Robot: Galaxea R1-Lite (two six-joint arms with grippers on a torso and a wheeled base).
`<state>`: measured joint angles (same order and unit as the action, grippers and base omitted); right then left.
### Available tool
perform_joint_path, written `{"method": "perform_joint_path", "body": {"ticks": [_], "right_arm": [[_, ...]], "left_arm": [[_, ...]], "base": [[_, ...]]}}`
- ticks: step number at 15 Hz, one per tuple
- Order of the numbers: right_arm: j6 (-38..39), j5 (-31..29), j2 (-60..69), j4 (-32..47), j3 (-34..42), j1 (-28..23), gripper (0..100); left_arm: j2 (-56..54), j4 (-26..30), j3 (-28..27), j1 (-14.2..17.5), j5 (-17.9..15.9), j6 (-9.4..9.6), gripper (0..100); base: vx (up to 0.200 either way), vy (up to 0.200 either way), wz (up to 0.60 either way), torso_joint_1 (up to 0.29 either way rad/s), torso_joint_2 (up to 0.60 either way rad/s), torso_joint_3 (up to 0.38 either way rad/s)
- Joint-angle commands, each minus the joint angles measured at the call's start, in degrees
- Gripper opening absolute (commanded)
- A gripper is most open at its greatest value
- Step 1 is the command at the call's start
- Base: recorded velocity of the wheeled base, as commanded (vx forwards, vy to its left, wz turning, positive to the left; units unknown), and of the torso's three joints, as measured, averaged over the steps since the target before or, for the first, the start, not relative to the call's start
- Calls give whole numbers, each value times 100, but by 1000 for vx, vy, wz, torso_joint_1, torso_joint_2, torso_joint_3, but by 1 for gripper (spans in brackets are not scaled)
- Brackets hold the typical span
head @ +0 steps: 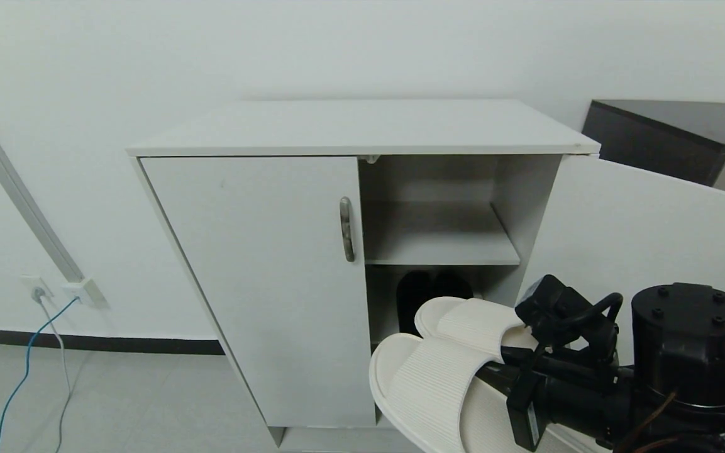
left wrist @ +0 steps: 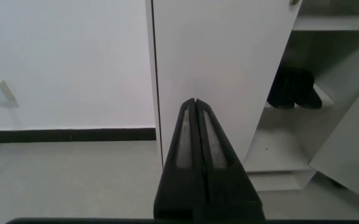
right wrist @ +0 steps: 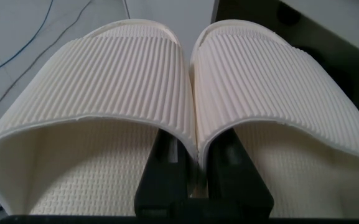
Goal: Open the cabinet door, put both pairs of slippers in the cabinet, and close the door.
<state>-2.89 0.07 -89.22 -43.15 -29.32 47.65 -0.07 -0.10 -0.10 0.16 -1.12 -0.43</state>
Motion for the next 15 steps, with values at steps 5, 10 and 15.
{"method": "perform_joint_path", "body": {"ticks": [5,10,15], "right_arm": [[-1,1,-60,-9,-4,7,0],[-1,-7,-86,-70,5,7,0],[289,-1141,-667,-439,-478,236,0]], "left_arm": [[7,1,1,2,-2,-1,0],[7,1,1,2,-2,-1,0],[7,1,1,2,-2,-1,0]], "base": [[0,0,0,-33,421,389],[0,0,0,0,22,18],[0,0,0,0,0,0]]}}
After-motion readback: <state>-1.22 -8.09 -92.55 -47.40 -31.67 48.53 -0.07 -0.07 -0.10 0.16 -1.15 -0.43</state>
